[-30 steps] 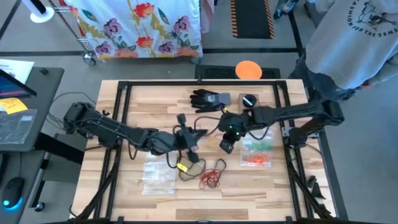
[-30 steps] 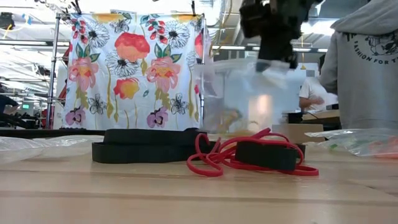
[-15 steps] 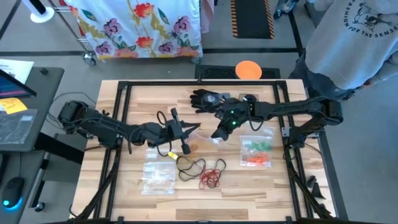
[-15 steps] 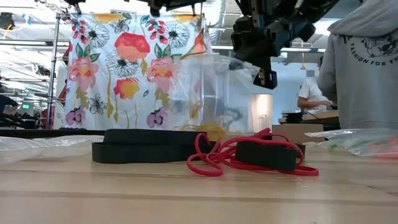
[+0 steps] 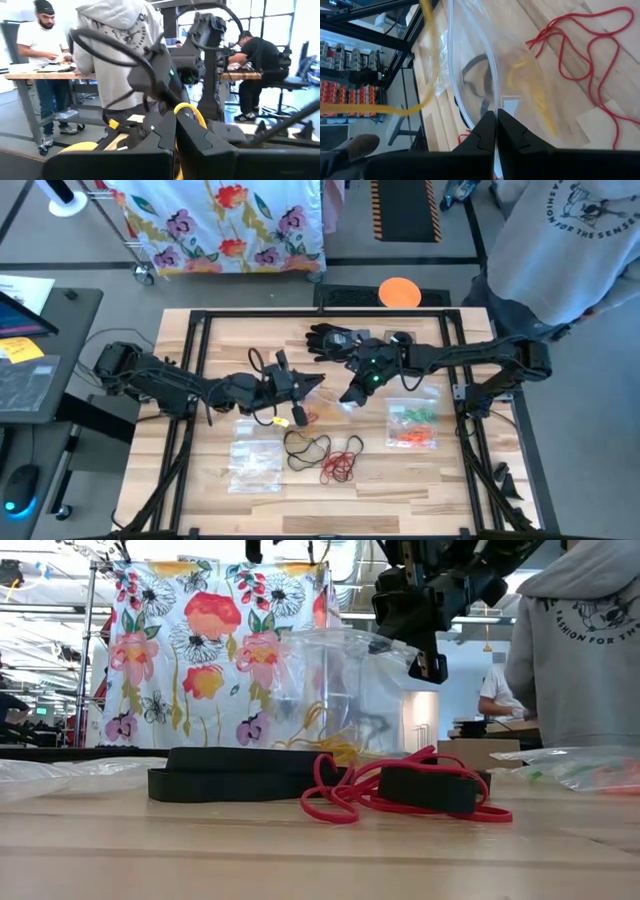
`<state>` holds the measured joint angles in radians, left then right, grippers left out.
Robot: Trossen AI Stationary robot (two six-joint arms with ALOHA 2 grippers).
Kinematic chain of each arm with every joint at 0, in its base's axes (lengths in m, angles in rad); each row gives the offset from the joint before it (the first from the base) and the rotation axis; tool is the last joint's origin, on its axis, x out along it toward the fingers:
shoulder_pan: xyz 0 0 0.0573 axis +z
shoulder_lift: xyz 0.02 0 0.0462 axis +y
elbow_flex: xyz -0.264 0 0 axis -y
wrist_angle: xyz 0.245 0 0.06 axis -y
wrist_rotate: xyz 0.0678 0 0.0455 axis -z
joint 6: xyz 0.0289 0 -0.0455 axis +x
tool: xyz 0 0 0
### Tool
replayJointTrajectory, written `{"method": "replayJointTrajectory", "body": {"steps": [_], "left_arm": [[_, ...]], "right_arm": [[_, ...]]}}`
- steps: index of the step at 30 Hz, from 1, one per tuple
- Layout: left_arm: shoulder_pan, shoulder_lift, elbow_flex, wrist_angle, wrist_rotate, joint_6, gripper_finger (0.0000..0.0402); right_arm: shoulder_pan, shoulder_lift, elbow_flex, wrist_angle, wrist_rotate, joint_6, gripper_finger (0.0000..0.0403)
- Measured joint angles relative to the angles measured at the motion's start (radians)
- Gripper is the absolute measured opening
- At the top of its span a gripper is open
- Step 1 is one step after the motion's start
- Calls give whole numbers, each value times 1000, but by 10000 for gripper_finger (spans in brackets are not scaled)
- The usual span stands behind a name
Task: Sort rubber bands
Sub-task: Put the yellow rubber band into the transparent zip bag
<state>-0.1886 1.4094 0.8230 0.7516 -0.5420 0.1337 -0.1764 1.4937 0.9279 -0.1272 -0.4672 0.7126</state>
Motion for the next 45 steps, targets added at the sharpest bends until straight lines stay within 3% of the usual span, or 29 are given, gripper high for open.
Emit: {"method": "replayJointTrajectory", "body": {"steps": [14, 45], "left_arm": [[23, 0, 21, -133, -20, 1, 0], [106, 0, 21, -114, 11, -45, 0]], "right_arm": [[0, 0, 0, 1, 2, 21, 8], [0, 0, 1, 2, 50, 23, 8]]}}
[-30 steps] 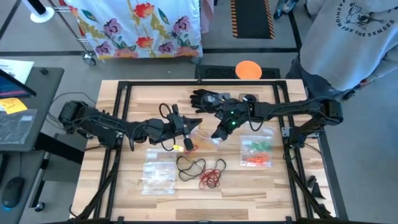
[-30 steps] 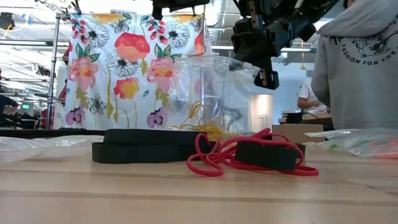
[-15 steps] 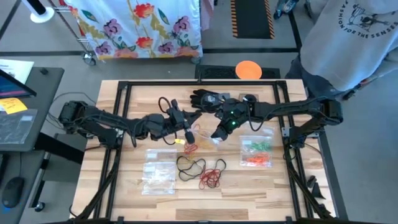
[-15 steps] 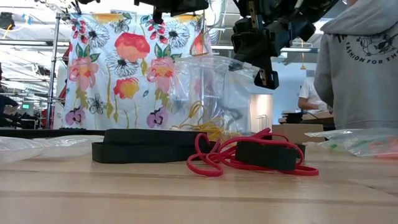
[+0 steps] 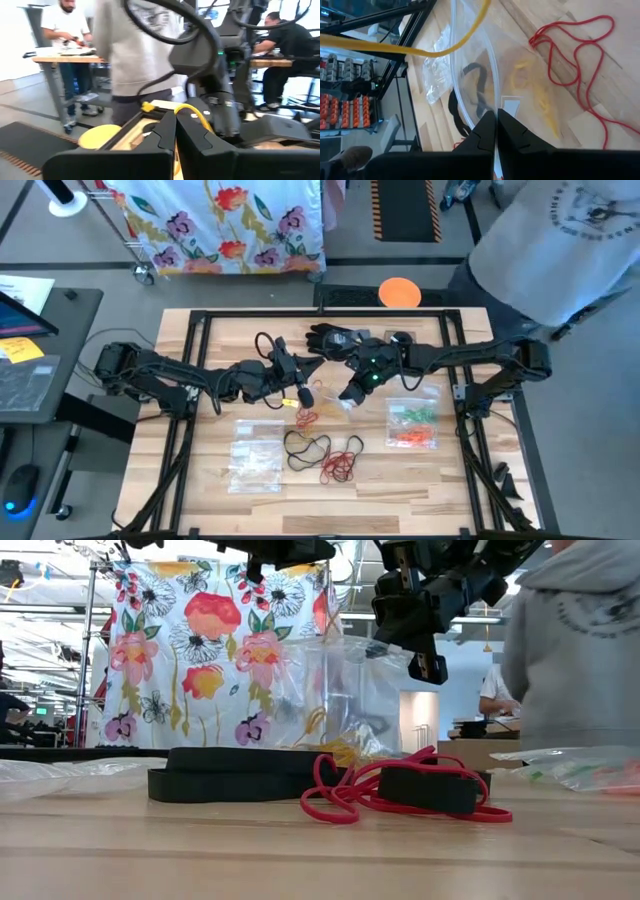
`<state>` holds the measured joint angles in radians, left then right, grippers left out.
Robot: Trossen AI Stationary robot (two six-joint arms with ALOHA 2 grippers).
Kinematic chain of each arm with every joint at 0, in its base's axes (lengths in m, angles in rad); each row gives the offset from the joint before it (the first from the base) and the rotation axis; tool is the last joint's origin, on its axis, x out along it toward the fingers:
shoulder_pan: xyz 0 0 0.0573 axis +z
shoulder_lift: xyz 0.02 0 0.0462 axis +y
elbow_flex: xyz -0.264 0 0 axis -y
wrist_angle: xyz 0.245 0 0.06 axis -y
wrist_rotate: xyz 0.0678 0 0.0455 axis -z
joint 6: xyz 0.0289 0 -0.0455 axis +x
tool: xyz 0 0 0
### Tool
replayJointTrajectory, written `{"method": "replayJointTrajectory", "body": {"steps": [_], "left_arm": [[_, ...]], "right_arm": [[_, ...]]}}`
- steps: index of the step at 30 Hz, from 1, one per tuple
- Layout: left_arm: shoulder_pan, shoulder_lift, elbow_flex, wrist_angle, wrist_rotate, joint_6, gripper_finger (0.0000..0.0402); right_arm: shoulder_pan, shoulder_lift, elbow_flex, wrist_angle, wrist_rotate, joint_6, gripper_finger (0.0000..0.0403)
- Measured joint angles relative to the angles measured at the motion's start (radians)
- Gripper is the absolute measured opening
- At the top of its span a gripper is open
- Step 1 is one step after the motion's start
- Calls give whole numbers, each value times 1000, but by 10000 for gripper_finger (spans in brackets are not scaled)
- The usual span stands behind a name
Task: Sort rubber bands
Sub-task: Put the yellow rubber band into the transparent zip bag
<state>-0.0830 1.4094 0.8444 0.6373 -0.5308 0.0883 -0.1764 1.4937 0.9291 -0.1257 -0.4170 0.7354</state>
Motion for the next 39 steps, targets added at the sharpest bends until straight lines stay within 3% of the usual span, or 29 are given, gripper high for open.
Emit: {"method": "replayJointTrajectory", "body": {"steps": [21, 30, 39], "left_arm": [[-25, 1, 0, -181, 88, -129, 0], [-77, 1, 0, -214, 76, -135, 0], [-83, 1, 0, -273, 60, -268, 0]], "right_arm": [[0, 0, 0, -1, 0, 27, 8], [0, 0, 0, -1, 0, 24, 8], [-1, 0, 0, -1, 0, 24, 8]]}}
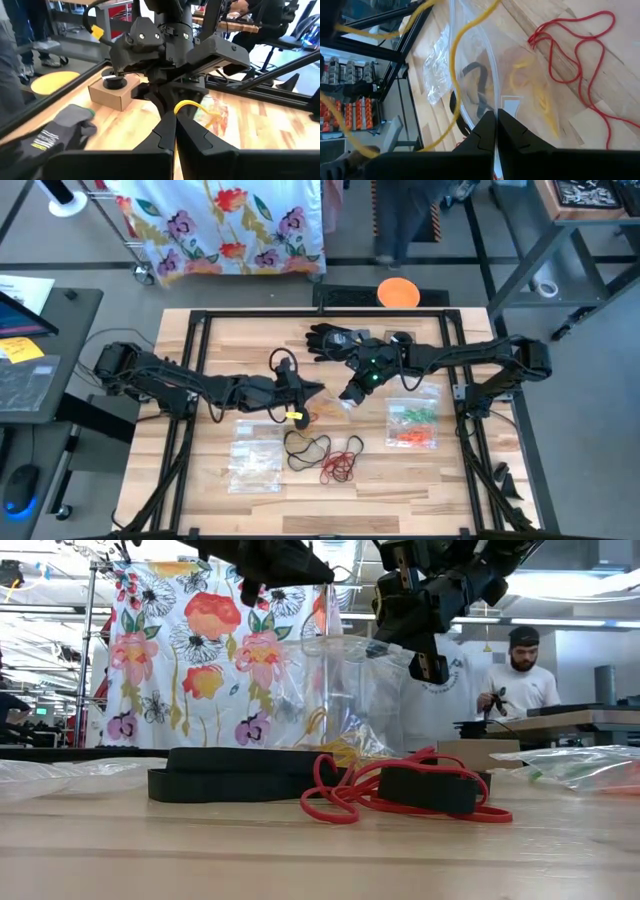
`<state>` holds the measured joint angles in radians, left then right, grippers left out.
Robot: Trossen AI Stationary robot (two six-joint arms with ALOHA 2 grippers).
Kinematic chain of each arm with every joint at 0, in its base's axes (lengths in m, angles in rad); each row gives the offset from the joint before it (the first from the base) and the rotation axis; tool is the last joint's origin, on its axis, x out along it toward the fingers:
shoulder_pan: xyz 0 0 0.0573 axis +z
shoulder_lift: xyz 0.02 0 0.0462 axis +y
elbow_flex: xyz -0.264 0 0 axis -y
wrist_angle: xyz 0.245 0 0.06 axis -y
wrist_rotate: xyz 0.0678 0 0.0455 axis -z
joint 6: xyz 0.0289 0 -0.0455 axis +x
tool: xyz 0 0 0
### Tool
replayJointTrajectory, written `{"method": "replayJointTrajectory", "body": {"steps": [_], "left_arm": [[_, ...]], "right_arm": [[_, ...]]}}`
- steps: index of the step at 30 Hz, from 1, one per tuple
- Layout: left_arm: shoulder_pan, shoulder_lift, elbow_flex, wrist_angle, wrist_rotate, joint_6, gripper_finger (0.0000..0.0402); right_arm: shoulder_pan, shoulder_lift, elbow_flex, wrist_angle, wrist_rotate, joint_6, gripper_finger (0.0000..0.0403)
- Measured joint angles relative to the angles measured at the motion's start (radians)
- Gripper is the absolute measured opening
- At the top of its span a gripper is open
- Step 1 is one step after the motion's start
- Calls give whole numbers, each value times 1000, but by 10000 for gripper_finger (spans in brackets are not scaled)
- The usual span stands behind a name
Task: Sort rubber bands
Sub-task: Put the yellow rubber band into the transparent zip bag
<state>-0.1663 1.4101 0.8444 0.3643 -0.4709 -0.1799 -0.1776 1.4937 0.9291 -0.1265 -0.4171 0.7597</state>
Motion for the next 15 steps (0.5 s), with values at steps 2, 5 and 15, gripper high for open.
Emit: {"method": "replayJointTrajectory", "body": {"steps": [2, 5, 15], "left_arm": [[-3, 0, 0, -2, 0, -12, 0], [-11, 0, 0, 3, 0, -22, 0], [-59, 0, 0, 96, 0, 41, 0]], "right_arm": [[0, 0, 0, 0, 0, 0, 8], [0, 0, 0, 0, 0, 0, 8], [0, 0, 0, 0, 0, 0, 8]]}}
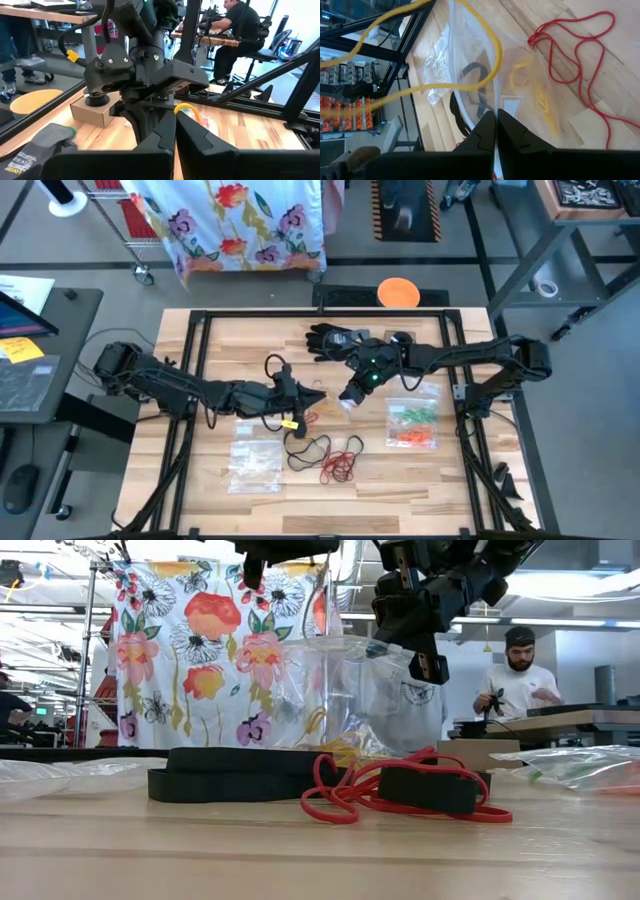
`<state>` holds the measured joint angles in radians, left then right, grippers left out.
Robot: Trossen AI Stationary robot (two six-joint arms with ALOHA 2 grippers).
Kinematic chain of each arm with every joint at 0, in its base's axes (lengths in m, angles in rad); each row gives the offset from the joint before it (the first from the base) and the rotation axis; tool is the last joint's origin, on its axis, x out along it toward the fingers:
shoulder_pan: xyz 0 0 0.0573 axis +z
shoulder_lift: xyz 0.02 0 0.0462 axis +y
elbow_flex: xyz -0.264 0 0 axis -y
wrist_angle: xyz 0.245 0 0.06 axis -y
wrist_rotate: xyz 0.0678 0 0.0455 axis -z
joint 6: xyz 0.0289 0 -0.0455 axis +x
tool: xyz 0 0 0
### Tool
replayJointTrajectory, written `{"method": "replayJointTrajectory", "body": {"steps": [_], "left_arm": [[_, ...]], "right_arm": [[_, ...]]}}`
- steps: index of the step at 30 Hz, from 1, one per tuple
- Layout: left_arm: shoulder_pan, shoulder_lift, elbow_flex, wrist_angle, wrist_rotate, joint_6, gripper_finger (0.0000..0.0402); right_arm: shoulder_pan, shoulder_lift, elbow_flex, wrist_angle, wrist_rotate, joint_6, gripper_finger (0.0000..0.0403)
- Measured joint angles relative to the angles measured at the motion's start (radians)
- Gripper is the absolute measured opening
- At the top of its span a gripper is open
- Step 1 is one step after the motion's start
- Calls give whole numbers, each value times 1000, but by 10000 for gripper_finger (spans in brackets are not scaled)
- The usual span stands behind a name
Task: Sort rubber bands
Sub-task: Put the yellow rubber band into the transparent zip bag
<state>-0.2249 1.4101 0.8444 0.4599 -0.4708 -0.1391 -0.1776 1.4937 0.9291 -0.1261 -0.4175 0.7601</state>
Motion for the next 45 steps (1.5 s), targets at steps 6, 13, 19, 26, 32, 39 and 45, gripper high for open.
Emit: {"method": "replayJointTrajectory", "body": {"steps": [6, 13, 19, 26, 32, 39, 45], "left_arm": [[2, 0, 0, 34, 0, 12, 0], [2, 0, 0, 107, 0, 41, 0], [2, 0, 0, 138, 0, 56, 0], [2, -1, 0, 129, -36, 73, 0], [24, -2, 2, 143, -72, 100, 0], [62, -2, 42, 135, -73, 137, 0], [63, -3, 82, 52, -65, 152, 0]], "right_arm": [[0, 0, 0, 0, 0, 0, 8], [0, 0, 0, 0, 0, 0, 8], [0, 0, 0, 0, 0, 0, 8], [0, 0, 0, 0, 0, 0, 8], [0, 0, 0, 0, 0, 0, 8], [0, 0, 0, 0, 0, 0, 8], [0, 0, 0, 0, 0, 0, 8]]}}
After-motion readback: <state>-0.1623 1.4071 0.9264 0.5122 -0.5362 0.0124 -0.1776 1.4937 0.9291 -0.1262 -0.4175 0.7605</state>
